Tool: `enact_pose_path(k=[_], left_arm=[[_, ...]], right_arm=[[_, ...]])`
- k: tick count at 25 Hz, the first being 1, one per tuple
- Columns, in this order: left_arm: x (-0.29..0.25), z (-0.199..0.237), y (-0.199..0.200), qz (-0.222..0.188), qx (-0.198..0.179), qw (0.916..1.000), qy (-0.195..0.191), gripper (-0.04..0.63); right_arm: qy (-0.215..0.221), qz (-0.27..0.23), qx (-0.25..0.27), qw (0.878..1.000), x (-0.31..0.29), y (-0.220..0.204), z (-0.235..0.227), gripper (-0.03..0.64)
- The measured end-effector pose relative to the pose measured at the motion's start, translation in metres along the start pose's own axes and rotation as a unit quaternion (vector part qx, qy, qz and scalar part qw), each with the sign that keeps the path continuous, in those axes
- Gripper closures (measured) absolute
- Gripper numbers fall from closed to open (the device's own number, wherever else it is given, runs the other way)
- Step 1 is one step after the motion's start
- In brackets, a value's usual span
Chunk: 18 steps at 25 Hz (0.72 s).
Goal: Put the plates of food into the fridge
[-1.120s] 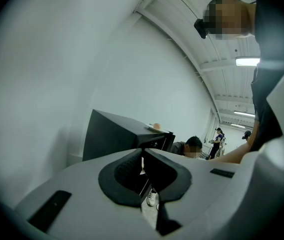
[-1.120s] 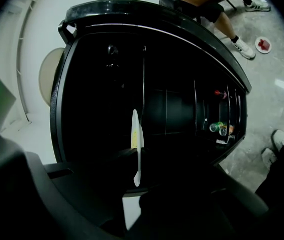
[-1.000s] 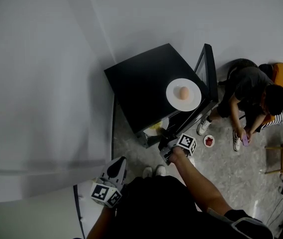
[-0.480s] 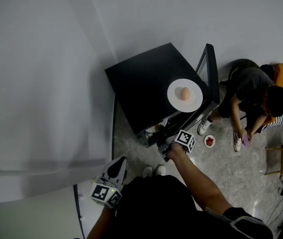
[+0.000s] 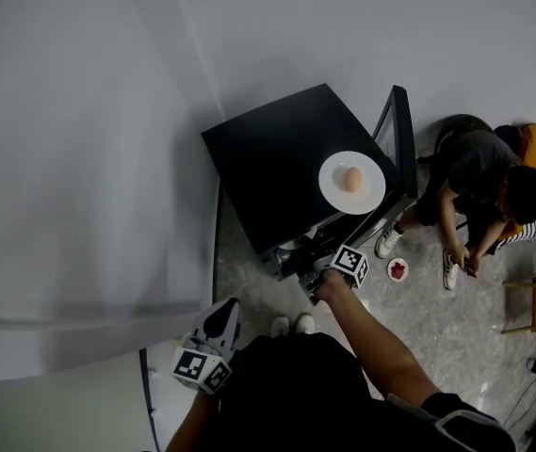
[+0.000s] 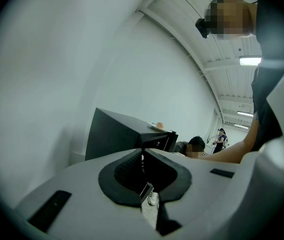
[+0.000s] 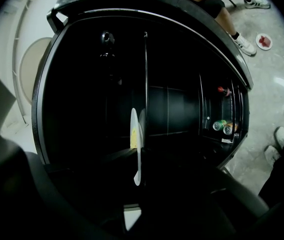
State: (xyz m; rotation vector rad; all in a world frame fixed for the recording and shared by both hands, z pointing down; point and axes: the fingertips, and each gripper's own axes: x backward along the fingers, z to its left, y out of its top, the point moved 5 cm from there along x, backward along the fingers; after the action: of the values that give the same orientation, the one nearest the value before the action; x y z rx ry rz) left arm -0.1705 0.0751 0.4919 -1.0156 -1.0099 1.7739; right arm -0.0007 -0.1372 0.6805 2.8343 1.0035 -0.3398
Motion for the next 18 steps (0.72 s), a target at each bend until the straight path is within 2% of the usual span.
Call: enact_pose_path(k=[3,5,6,10,12,13,14,18], left_arm=[[0.001,0.0,0.001,0.0,-0.002,1.0,-0.001,0.566],[0.002,0.0,0.0,-0.001,-0.002,1.0,-0.002,0.566],[0.002,0.0,0.0,-0.001,-0.002,1.0,-0.003,0.566],[0.001,-0.001,-0.001,-0.002,-0.004,1.0,-0.008,0.566],[-0.001,-0.003,-0.001,-0.003,-0.004,0.9999,-0.012,0.566],[-0.002,-0.003,-0.001,-0.003,-0.003,0.9999,-0.014,0.566],[-0.003,-0.004,-0.001,-0.003,-0.003,0.9999,-0.016,0.566],[-0.006,-0.006,-0.003,-0.001,-0.004,0.9996,-0.027,0.566]], right_arm=[[0.016,-0.004,-0.003,1.0,0.002,0.0,0.005,0.572],[0.017,-0.013,0.007,1.0,0.005,0.001,0.007,0.493],[0.013,-0.016,0.016,1.0,0.009,0.003,0.006,0.461],[-0.015,-0.006,0.089,0.996,0.028,0.006,0.002,0.454],[-0.024,0.006,0.132,0.991,0.043,0.005,0.002,0.462],[-0.028,0.011,0.154,0.988,0.051,0.005,0.001,0.499],[-0.032,0.016,0.177,0.984,0.058,0.004,0.0,0.579],[-0.029,0.042,0.269,0.962,0.076,-0.006,0.007,0.588]])
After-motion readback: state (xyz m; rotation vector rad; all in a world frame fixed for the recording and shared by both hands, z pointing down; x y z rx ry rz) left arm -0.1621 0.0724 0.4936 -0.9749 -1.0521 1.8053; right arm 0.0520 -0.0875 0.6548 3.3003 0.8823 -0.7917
